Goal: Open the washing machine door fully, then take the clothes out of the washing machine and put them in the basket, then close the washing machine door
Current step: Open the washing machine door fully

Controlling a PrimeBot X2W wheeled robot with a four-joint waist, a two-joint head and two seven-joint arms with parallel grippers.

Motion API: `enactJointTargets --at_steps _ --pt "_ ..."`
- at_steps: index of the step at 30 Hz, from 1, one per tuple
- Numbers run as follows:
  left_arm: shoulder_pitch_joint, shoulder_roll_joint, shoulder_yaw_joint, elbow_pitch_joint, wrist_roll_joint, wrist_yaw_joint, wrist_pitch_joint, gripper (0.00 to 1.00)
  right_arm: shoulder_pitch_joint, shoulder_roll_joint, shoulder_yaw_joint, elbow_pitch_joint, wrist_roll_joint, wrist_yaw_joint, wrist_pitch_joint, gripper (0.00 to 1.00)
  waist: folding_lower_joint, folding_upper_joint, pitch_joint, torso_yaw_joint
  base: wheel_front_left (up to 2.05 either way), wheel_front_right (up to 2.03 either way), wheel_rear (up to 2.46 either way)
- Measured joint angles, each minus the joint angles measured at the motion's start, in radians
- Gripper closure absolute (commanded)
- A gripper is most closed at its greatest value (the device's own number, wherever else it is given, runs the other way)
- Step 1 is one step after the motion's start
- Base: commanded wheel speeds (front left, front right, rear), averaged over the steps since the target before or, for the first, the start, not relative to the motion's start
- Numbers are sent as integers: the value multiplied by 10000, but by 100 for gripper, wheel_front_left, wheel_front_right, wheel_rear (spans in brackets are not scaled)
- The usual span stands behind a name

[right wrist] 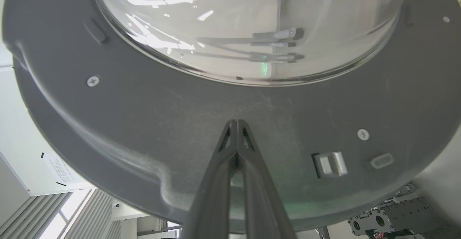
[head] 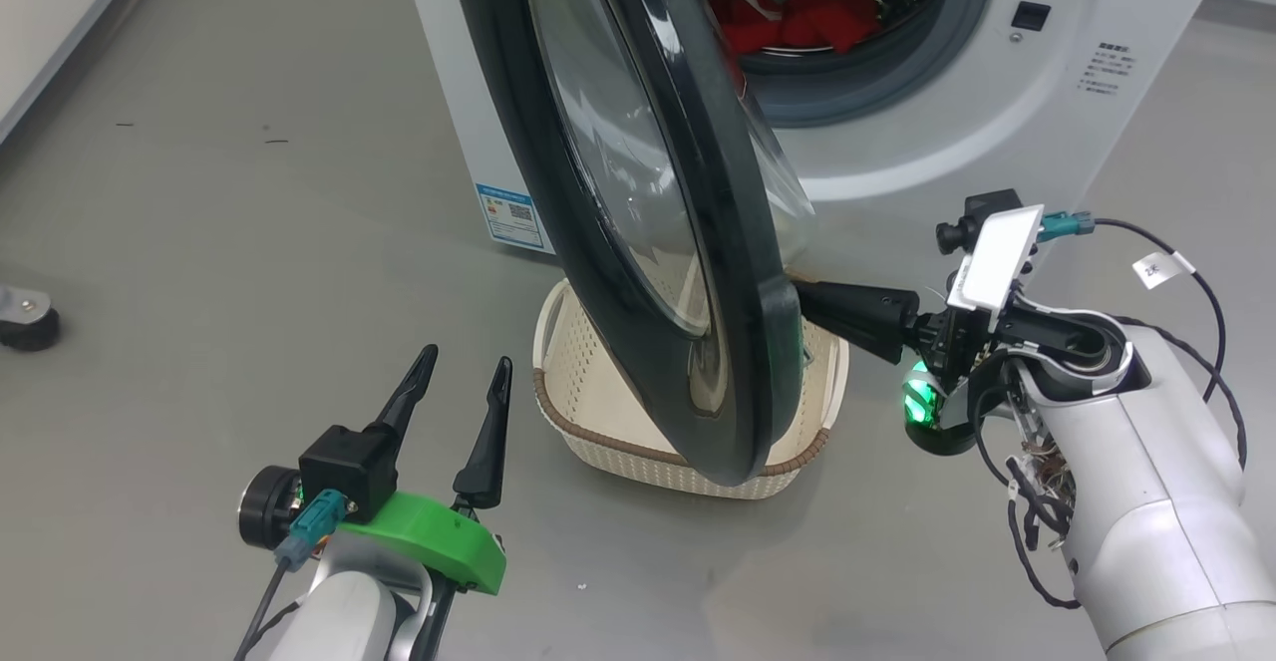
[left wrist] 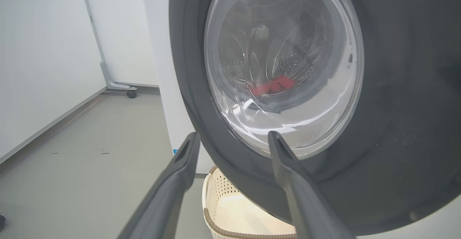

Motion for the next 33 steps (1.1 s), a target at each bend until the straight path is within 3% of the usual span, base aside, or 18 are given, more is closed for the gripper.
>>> enactJointTargets --at_steps 8,17,33 --pt "136 6 -10 151 0 -2 0 0 346 48 466 -173 221 0 29 100 0 0 -183 345 0 0 0" --pt "218 17 -50 221 0 -8 0 0 797 36 1482 -579 1350 0 -38 100 0 0 -391 707 0 0 0" --pt "239 29 -4 222 13 -6 0 0 1061 38 2811 -1166 2197 0 -930 100 0 0 -499 1086 0 0 0"
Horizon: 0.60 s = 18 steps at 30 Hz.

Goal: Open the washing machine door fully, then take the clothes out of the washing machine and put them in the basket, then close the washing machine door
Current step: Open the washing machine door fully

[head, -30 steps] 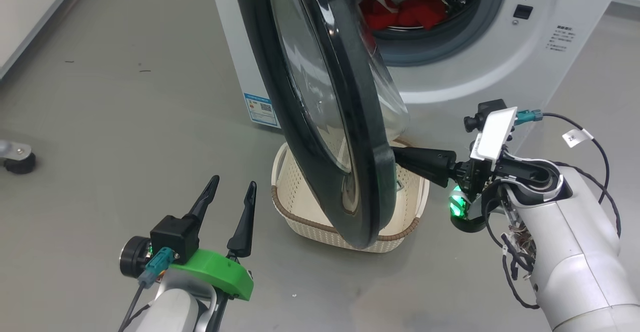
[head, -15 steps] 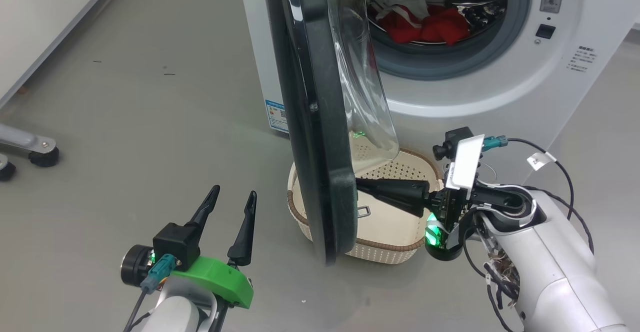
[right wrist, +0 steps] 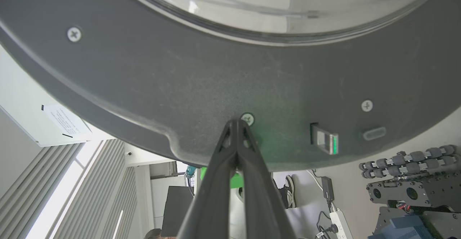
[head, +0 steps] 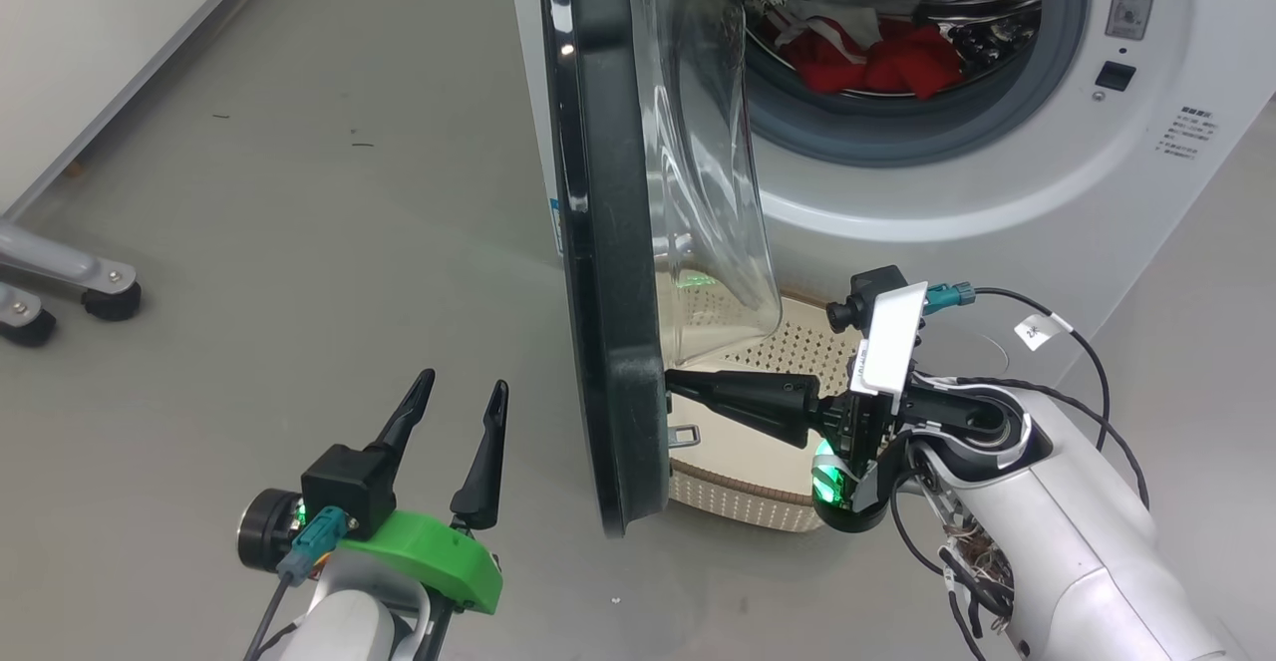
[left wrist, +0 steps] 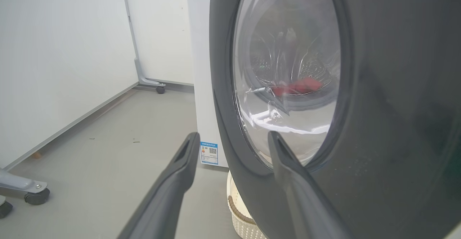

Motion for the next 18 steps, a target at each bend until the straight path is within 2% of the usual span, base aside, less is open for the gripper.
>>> enactJointTargets --at_steps 12,18 --pt "17 0 244 -35 29 15 0 0 73 23 151 -144 132 0 -562 100 0 0 55 -131 0 0 0" --pt "68 4 326 -63 86 15 0 0 372 42 -198 -418 146 0 -945 100 0 0 64 -366 0 0 0"
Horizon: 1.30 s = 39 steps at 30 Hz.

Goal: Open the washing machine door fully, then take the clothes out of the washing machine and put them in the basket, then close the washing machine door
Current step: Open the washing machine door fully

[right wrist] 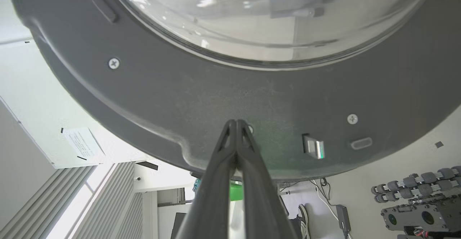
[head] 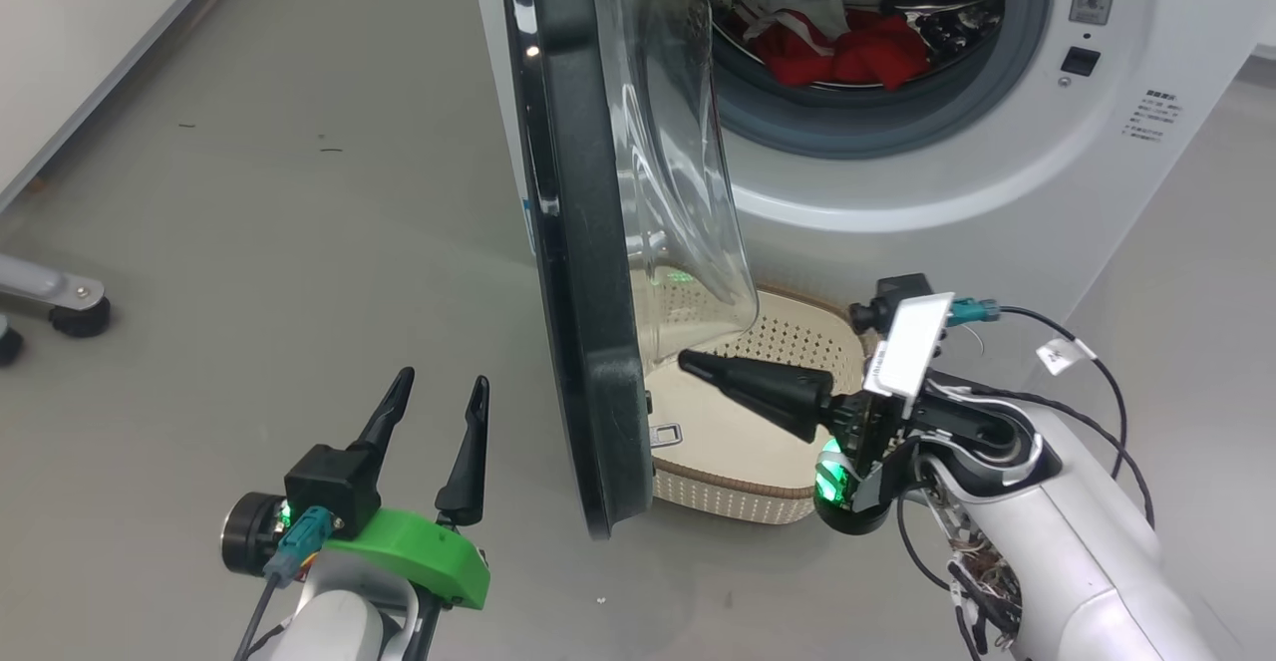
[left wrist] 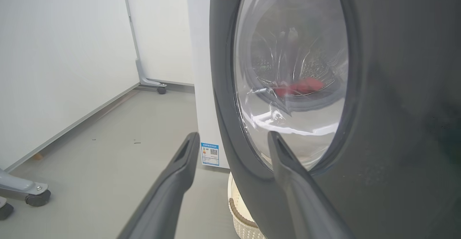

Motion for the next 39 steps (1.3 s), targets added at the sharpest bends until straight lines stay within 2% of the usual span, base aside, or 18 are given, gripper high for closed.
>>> enactJointTargets --at_steps 9,11,12,13,22,23,32,37,39 --pt "133 2 54 4 0 21 0 0 1225 -295 -1200 -1162 -456 0 -974 99 0 0 -107 -242 0 0 0" --pt "144 4 92 6 2 44 0 0 1510 -426 -1453 -1400 -690 0 -1304 54 0 0 -148 -298 0 0 0" --pt "151 4 88 10 2 44 0 0 1661 -474 -1549 -1534 -798 0 -1478 4 0 0 -166 -326 0 0 0" --pt "160 4 100 12 2 44 0 0 1803 -543 -1595 -1666 -1018 0 -1645 0 0 0 -178 -355 0 0 0" --pt "320 4 140 73 211 44 0 0 3226 -867 -2138 -2614 -3143 0 -3879 0 0 0 -266 -476 0 0 0" --pt "320 4 140 73 211 44 0 0 3226 -867 -2138 -2614 -3143 0 -3879 0 0 0 -266 -476 0 0 0" --pt "355 6 255 221 359 44 0 0 4228 -1584 -2301 -2713 -6635 2 -7108 0 0 0 -463 -584 0 0 0" --pt "360 8 274 247 454 44 0 0 4625 -2148 -2487 -2255 -8617 -15 -8890 0 0 0 -517 -630 0 0 0" --pt "361 8 291 251 454 44 0 0 4644 -2452 -2569 -2153 -9518 -318 -9605 0 0 0 -531 -646 0 0 0"
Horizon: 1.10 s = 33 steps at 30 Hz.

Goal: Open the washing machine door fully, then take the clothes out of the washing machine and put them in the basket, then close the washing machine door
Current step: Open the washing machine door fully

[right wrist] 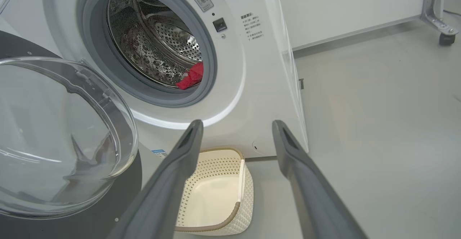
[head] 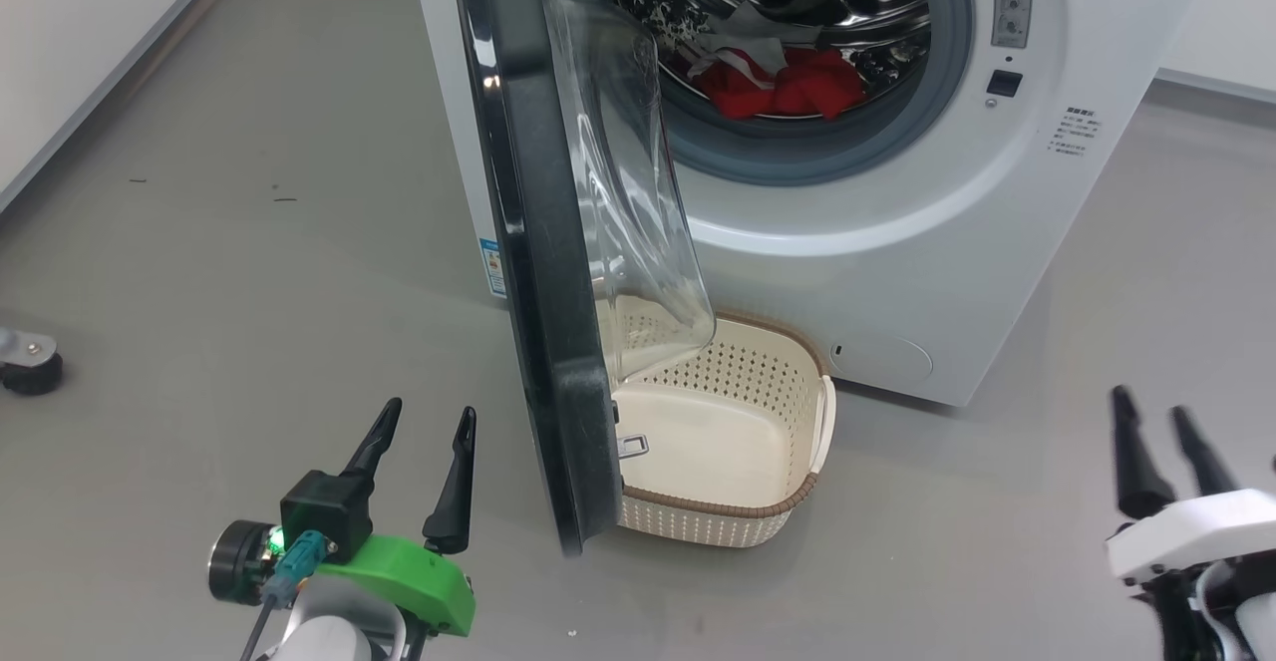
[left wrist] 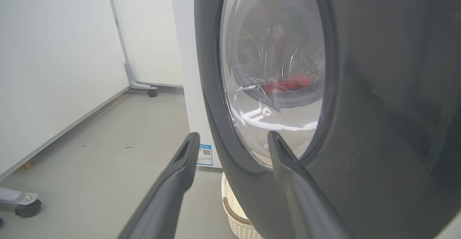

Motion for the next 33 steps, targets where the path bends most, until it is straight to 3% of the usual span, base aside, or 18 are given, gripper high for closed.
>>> enactJointTargets --at_steps 6,11,21,33 --pt "82 0 61 23 2 0 0 0 -3 -688 -92 31 -2173 -1135 -1735 0 0 0 -25 -52 0 0 0" --pt "141 0 90 36 61 0 0 0 -7 -882 77 -38 -3536 -1941 -1453 0 0 0 -40 -77 0 0 0" --pt "142 0 144 35 59 0 0 0 12 -393 313 -514 -5120 -2071 -1342 0 0 0 -41 -81 0 0 0" --pt "147 0 276 79 61 0 0 0 867 729 92 -786 -5760 -2084 -1342 0 0 0 -84 -99 0 0 0"
